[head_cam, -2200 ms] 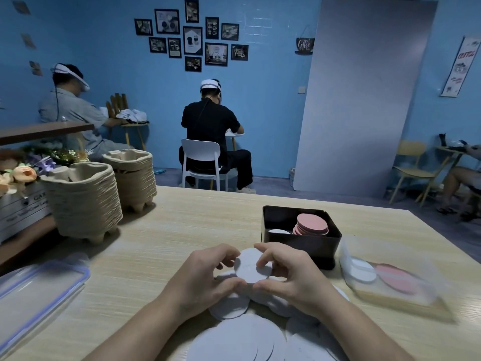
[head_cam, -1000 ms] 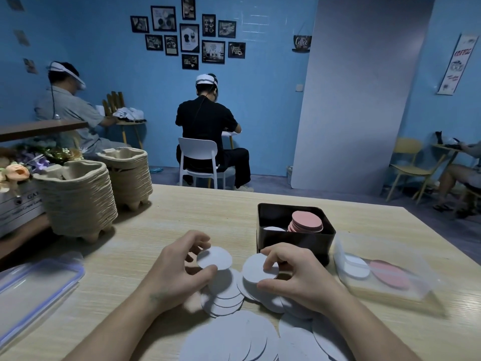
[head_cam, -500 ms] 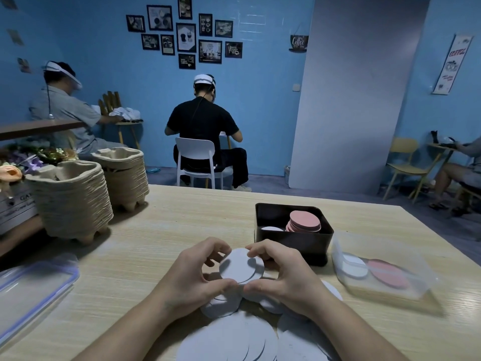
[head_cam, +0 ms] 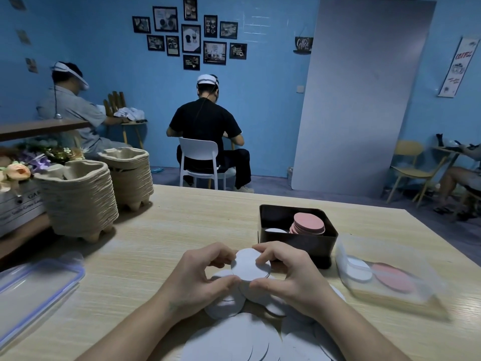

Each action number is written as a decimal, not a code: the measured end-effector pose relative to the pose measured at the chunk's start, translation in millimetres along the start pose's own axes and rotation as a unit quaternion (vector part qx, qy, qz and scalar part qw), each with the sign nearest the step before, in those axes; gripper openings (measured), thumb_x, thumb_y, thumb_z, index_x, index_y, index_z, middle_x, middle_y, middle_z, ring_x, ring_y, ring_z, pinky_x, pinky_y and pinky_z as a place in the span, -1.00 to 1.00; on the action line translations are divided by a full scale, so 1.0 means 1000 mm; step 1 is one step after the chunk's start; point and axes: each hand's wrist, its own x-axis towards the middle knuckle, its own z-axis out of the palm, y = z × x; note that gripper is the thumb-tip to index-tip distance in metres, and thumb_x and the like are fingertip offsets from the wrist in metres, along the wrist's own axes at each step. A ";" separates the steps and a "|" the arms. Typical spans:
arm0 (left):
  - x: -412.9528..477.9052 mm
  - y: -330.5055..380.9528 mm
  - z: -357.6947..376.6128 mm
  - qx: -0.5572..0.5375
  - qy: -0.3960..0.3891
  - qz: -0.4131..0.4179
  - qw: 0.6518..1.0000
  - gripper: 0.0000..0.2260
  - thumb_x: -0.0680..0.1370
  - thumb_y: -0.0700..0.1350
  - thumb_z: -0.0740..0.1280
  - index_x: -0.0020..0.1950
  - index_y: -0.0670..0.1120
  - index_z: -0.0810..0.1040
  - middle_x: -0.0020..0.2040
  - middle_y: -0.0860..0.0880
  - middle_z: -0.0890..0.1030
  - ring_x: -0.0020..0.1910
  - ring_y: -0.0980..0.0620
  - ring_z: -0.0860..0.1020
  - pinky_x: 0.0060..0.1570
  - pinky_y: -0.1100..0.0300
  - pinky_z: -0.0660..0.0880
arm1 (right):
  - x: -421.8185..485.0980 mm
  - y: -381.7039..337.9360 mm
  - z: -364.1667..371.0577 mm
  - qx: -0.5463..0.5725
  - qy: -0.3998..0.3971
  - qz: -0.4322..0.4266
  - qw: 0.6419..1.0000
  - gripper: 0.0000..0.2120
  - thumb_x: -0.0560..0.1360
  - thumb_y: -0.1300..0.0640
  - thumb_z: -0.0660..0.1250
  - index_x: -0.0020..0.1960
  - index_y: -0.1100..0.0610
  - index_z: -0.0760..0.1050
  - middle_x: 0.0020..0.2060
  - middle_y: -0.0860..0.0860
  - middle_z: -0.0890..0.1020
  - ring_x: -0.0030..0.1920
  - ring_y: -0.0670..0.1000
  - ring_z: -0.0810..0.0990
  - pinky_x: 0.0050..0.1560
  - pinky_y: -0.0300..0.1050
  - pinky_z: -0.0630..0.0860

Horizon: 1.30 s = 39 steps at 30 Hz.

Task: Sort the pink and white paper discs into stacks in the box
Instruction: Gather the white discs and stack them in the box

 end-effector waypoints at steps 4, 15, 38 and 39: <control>0.006 0.007 0.003 0.021 0.007 0.021 1.000 -0.82 0.46 0.00 0.55 0.02 0.06 0.66 0.07 0.16 0.72 0.08 0.06 0.67 0.07 0.05 0.60 | 0.000 0.000 -0.006 -0.006 -0.009 -0.005 1.000 -0.70 0.32 -0.05 0.64 -0.10 -0.14 0.54 0.18 -0.17 0.66 0.26 -0.06 0.61 0.15 -0.11 0.57; 0.030 0.024 0.019 0.036 -0.057 0.043 0.997 -0.72 0.46 -0.01 0.56 0.14 0.02 0.66 -0.01 0.15 0.70 0.02 0.08 0.66 0.04 0.14 0.59 | -0.010 0.002 -0.040 -0.092 -0.047 -0.008 0.995 -0.63 0.35 -0.10 0.61 0.05 -0.02 0.59 0.17 -0.17 0.64 0.26 -0.20 0.57 0.14 -0.22 0.58; 0.010 0.009 0.014 0.089 -0.136 -0.081 0.983 -0.35 0.37 0.19 0.53 0.39 0.33 0.33 0.20 0.28 0.57 0.25 0.30 0.51 0.27 0.14 0.49 | -0.024 0.016 -0.036 -0.092 -0.017 0.018 0.995 -0.68 0.34 -0.09 0.61 -0.01 -0.06 0.57 0.18 -0.20 0.62 0.29 -0.17 0.54 0.10 -0.24 0.55; 0.010 0.009 0.013 0.084 -0.134 -0.085 0.984 -0.35 0.37 0.18 0.53 0.39 0.32 0.33 0.19 0.27 0.57 0.24 0.29 0.52 0.27 0.14 0.49 | -0.024 0.016 -0.036 -0.091 -0.017 0.022 0.995 -0.68 0.34 -0.08 0.62 -0.01 -0.06 0.57 0.18 -0.20 0.62 0.27 -0.17 0.55 0.08 -0.26 0.55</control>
